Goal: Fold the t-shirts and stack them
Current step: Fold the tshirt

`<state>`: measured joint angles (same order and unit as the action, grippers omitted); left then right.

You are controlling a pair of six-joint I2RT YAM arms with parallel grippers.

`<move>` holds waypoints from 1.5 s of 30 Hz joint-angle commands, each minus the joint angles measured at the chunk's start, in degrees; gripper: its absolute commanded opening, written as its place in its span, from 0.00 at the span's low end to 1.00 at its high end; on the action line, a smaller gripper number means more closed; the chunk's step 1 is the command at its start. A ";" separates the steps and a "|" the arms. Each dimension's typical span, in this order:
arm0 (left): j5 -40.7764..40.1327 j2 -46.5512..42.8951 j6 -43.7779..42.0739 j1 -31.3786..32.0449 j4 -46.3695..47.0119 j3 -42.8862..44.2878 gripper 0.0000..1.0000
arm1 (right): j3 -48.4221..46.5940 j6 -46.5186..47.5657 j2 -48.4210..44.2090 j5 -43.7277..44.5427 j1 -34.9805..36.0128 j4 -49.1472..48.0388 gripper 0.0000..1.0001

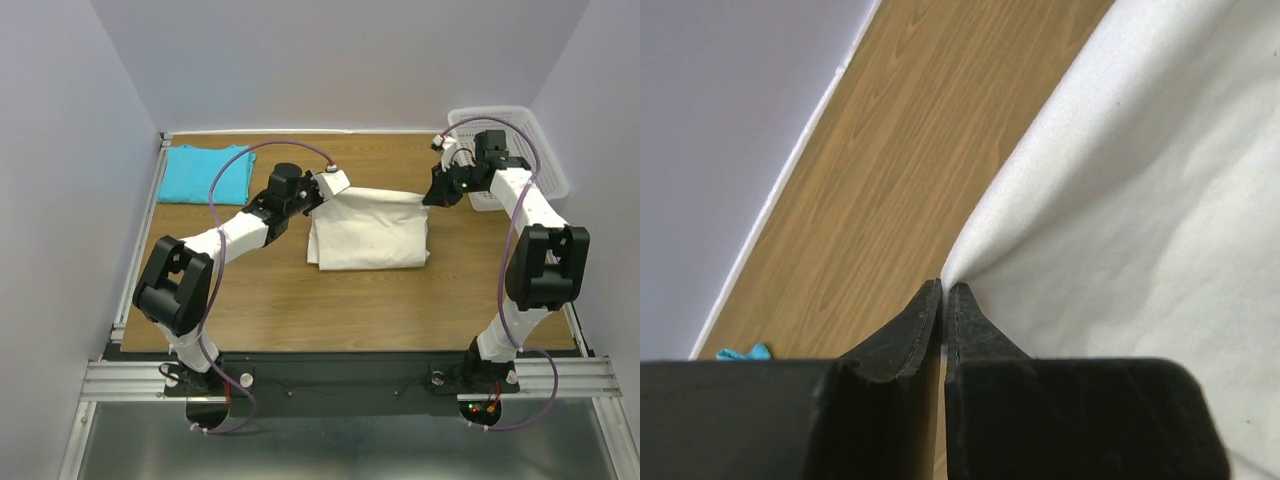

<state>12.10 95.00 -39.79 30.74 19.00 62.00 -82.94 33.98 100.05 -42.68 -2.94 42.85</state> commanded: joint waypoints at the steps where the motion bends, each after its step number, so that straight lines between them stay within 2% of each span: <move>1: -2.34 1.84 0.42 -1.65 3.50 3.13 0.00 | -4.60 -1.90 1.28 2.33 -0.31 -4.44 0.01; 23: -5.59 14.33 4.37 -2.09 4.20 10.86 0.00 | -8.29 -8.13 11.39 6.90 0.30 -11.74 0.01; 25: -6.47 15.30 4.90 -2.18 4.02 11.39 0.02 | -8.38 -9.36 11.66 7.87 0.48 -12.79 0.07; 27: -7.87 15.83 6.65 -2.26 3.94 12.44 0.16 | -8.56 -10.85 11.83 10.15 0.65 -14.45 0.22; 28: -9.53 16.09 7.53 -2.27 4.20 12.79 0.30 | -8.47 -12.95 11.83 11.03 0.74 -15.33 0.30; 29: -10.24 15.92 8.32 -2.27 4.72 13.58 0.35 | -8.56 -14.28 11.40 11.82 0.74 -16.21 0.37; 31: -11.65 14.78 11.74 -2.70 5.51 14.20 0.46 | -9.61 -16.74 10.78 14.19 0.74 -18.06 0.42; 32: -14.36 14.25 12.97 -2.97 6.21 14.99 0.60 | -9.87 -19.62 9.82 16.46 0.74 -19.28 0.49; 34: -15.78 12.85 15.52 -3.49 6.39 15.87 0.72 | -10.66 -22.71 9.03 18.59 0.74 -19.47 0.54; 36: -17.63 9.95 18.51 -4.20 6.48 16.31 0.89 | -10.06 -24.22 6.49 18.07 0.65 -19.38 0.57; 39: -16.50 4.77 21.50 -5.08 5.70 14.65 0.95 | -4.71 -23.96 2.97 13.78 0.57 -18.60 0.57; 45: -3.76 -5.43 30.97 -6.66 -2.47 7.64 0.93 | 11.36 -14.30 -8.37 6.74 -1.36 -11.15 0.54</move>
<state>0.75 96.60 -16.95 24.21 18.87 73.52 -77.84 14.55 97.47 -30.65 -2.79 27.53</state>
